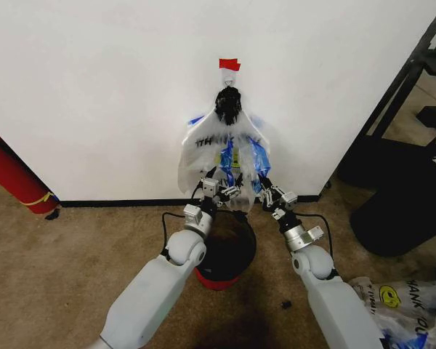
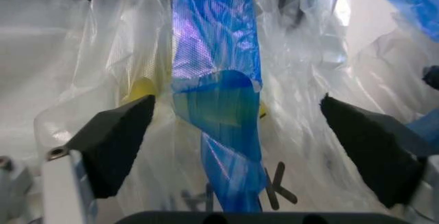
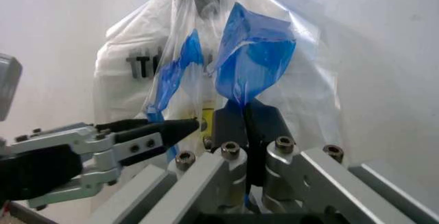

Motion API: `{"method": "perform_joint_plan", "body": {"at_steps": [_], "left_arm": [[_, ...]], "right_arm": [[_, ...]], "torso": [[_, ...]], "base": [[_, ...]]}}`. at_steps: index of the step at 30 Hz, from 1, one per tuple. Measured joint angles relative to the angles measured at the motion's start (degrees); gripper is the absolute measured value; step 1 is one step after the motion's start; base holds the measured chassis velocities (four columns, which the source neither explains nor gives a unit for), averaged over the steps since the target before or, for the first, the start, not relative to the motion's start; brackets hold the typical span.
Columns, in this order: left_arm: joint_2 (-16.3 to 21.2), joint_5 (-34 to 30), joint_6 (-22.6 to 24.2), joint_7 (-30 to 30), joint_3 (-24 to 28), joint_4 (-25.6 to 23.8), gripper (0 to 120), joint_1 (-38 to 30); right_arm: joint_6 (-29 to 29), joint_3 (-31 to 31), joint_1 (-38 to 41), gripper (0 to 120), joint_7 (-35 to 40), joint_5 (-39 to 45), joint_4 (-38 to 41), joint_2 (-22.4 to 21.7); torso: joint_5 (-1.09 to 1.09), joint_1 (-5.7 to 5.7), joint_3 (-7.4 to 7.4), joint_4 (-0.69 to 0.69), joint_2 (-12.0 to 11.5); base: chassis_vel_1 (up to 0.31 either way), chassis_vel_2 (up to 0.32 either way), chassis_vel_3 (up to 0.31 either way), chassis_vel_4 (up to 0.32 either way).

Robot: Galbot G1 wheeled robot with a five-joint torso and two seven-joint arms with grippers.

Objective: Pick up the garbage bag from the wall and place it over the trash bin.

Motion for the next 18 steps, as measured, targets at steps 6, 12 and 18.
{"method": "perform_joint_plan", "body": {"at_steps": [6, 12, 18], "left_arm": [[0.2, -2.1, -0.3, 1.1, 0.0, 0.5, 66, 0.3], [0.1, -4.3, -0.3, 1.4, -0.2, 0.4, 44, 0.7], [0.3, -4.3, -0.4, 1.4, -0.7, -0.1, 25, 1.4]], "right_arm": [[0.0, 0.2, 0.1, 0, 0.0, 0.0, 0.0, 0.0], [0.0, 0.3, 0.1, 0, 0.0, 0.0, -0.1, -0.2], [0.2, 0.3, 0.1, 0, 0.0, 0.0, -0.2, -0.3]], "torso": [[0.00, 0.00, 0.00, 0.01, 0.0], [-0.01, 0.00, 0.00, 0.00, 0.0], [-0.01, 0.00, 0.00, 0.01, 0.0]], "base": [[0.000, 0.000, 0.000, 0.000], [0.000, 0.000, 0.000, 0.000], [0.000, 0.000, 0.000, 0.000]]}}
